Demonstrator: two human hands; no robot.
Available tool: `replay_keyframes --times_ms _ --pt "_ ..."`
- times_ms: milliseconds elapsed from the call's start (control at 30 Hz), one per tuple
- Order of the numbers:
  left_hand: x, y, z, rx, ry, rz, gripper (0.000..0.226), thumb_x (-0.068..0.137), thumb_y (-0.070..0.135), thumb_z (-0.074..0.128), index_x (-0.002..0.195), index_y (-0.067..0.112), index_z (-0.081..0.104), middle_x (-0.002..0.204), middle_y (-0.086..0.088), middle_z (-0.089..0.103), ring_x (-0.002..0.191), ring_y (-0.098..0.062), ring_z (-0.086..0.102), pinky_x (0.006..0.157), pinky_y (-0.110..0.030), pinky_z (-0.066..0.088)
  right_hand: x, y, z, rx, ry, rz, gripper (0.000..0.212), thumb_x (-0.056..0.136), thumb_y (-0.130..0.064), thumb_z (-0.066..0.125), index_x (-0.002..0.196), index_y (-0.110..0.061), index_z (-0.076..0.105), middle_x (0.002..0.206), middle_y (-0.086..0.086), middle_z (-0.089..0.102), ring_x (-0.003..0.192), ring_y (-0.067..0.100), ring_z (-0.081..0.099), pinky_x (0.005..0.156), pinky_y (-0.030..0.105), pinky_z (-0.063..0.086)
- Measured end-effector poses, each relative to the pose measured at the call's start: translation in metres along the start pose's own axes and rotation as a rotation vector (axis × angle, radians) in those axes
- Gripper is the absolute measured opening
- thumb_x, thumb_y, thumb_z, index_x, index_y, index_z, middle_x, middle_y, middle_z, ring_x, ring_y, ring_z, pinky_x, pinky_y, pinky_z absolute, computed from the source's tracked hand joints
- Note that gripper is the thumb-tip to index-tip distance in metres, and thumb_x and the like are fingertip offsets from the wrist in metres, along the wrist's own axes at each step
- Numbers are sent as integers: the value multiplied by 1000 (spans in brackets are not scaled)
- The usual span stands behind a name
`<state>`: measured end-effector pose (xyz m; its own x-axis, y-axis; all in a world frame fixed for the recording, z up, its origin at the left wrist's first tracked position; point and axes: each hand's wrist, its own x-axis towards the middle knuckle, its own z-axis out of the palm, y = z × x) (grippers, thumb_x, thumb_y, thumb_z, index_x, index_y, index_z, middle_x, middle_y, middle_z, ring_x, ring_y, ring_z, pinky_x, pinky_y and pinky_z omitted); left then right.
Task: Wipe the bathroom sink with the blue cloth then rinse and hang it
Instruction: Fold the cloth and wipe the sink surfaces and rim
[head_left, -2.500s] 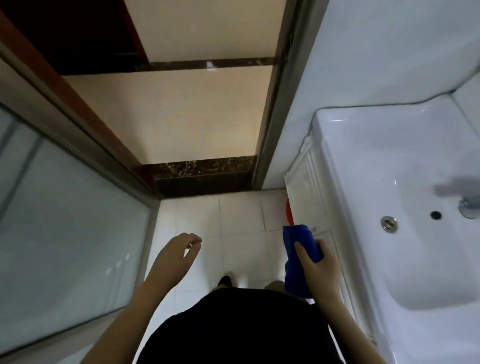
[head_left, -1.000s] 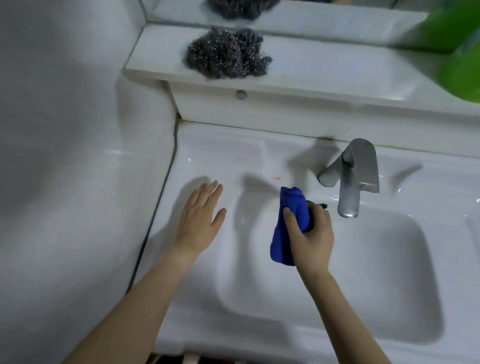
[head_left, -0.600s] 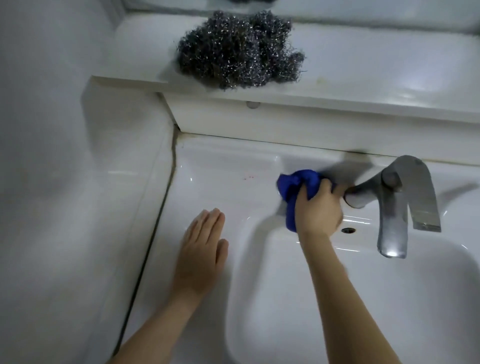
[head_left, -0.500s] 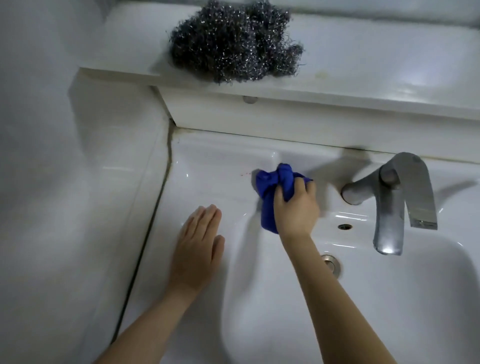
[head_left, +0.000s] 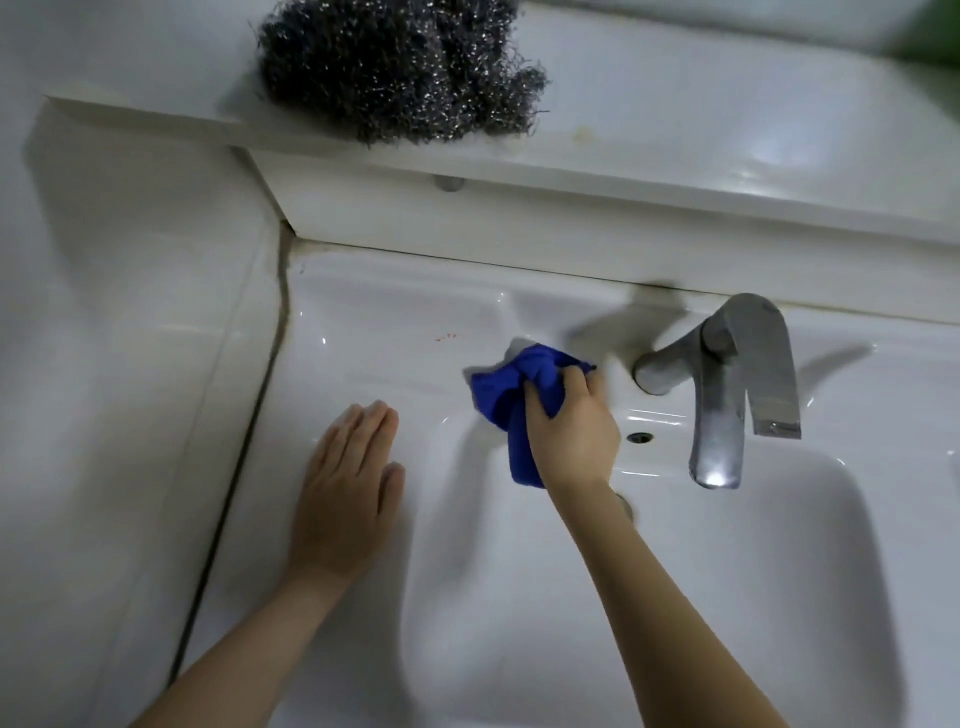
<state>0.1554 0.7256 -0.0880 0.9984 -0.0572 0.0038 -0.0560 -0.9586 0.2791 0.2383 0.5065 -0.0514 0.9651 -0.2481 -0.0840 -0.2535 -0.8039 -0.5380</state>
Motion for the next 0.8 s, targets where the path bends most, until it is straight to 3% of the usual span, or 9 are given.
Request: replay_keyframes --times_ms 100,167,233,333,433,500,600,667,800 --pt "-1 0 -1 -7 8 7 54 95 29 33 144 6 42 151 -10 41 142 -29 33 116 -47 28 -21 3 -14 371 2 240 23 88 -39 61 85 -17 57 88 -6 58 69 12 55 66 29 43" --pt "-2 0 -2 -14 26 19 54 95 28 35 143 5 44 150 -11 43 141 -30 34 116 -46 28 -33 0 -22 683 7 497 31 86 -36 66 76 -9 55 70 -4 55 62 13 50 63 30 43" --pt "-1 1 -2 -13 37 25 53 95 27 36 142 5 45 149 -11 44 141 -30 35 115 -47 29 -45 -2 -26 933 22 742 33 85 -35 68 82 -4 58 72 1 56 66 17 53 66 32 47" --pt "-1 0 -1 -18 42 33 52 95 27 36 142 5 46 149 -11 44 141 -31 35 114 -48 31 -54 -6 -25 953 254 837 28 85 -36 67 85 -9 59 78 -4 64 74 16 59 68 27 48" --pt "-1 -1 0 -13 38 34 52 96 28 37 142 6 45 150 -10 43 142 -29 35 114 -48 31 -40 -19 -18 883 596 827 16 85 -38 66 86 -26 56 86 -13 63 77 6 61 62 18 41" --pt "-1 -1 -1 -16 34 33 52 96 28 37 142 6 46 150 -10 43 142 -29 35 114 -48 31 -13 -29 -7 790 687 778 26 85 -38 67 104 -22 57 102 -8 57 76 8 58 61 19 37" --pt "0 3 -1 -21 29 11 53 94 27 37 141 5 47 148 -11 45 141 -29 36 117 -44 27 35 -43 8 390 447 663 47 89 -40 61 127 -16 49 131 7 46 91 26 60 70 26 35" --pt "0 3 -1 -19 20 -6 53 94 27 36 142 6 45 149 -10 44 141 -29 34 117 -42 25 46 -46 17 218 317 585 48 93 -41 54 130 -12 45 137 10 43 99 31 60 71 29 32" --pt "1 1 -1 -9 10 1 53 93 26 37 142 7 45 149 -10 44 141 -29 34 116 -44 28 16 -19 16 -60 113 18 35 95 -40 54 108 -7 53 123 11 51 74 28 55 60 30 36"
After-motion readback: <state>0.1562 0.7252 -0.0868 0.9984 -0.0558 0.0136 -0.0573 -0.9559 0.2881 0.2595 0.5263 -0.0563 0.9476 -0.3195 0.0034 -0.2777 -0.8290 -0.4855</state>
